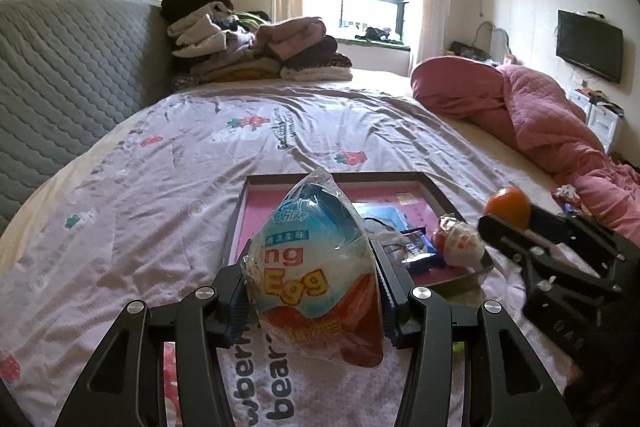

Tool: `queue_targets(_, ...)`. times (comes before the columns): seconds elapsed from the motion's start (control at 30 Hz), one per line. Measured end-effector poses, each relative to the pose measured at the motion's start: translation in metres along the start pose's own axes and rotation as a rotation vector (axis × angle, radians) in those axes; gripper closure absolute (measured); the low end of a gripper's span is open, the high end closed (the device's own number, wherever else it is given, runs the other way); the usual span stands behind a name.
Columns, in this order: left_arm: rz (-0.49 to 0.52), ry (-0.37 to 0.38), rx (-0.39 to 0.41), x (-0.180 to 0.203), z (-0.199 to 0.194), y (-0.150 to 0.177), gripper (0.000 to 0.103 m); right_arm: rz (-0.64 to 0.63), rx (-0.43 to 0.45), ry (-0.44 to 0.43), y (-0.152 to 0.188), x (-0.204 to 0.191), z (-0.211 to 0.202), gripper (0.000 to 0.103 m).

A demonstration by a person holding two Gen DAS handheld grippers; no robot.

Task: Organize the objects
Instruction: 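Lift and carry the Kinder egg with the left tool while the right tool carries the orange over the tray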

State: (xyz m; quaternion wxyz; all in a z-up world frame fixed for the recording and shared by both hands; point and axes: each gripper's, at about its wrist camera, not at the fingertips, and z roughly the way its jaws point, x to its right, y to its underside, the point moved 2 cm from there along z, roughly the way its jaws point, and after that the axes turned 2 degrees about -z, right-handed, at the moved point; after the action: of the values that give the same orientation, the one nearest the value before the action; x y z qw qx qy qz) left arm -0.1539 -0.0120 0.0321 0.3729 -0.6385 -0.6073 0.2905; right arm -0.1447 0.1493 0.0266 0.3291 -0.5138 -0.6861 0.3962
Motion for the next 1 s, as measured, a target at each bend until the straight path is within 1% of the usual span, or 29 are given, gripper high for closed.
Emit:
queue_targets(0.1, -0.015, -0.005, -0.014, -0.004, 0.002, -0.005, 0.05, 0.004, 0.001, 0.005, -0.006, 0.004, -0.001, 0.064)
queue_targets(0.23, -0.008, -0.013, -0.019, -0.007, 0.001, -0.009, 0.049, 0.018, -0.005, -0.003, -0.012, 0.01, 0.001, 0.064)
queue_targets(0.43, 0.003, -0.004, -0.026, -0.011, 0.002, -0.017, 0.049, 0.019, -0.016, 0.006, -0.022, 0.016, 0.008, 0.064)
queue_targets(0.57, 0.003, 0.01, -0.032, -0.011, 0.007, -0.021, 0.049, 0.035, -0.038, -0.007, -0.028, 0.016, 0.017, 0.064)
queue_targets(0.83, 0.003, 0.042, -0.049, -0.012, 0.03, -0.028, 0.049, -0.006, -0.045, 0.002, -0.028, 0.016, 0.036, 0.064)
queue_targets(1.0, -0.013, 0.054, -0.07, -0.016, 0.049, -0.023, 0.049, 0.007, -0.052, -0.002, -0.02, 0.023, 0.051, 0.064)
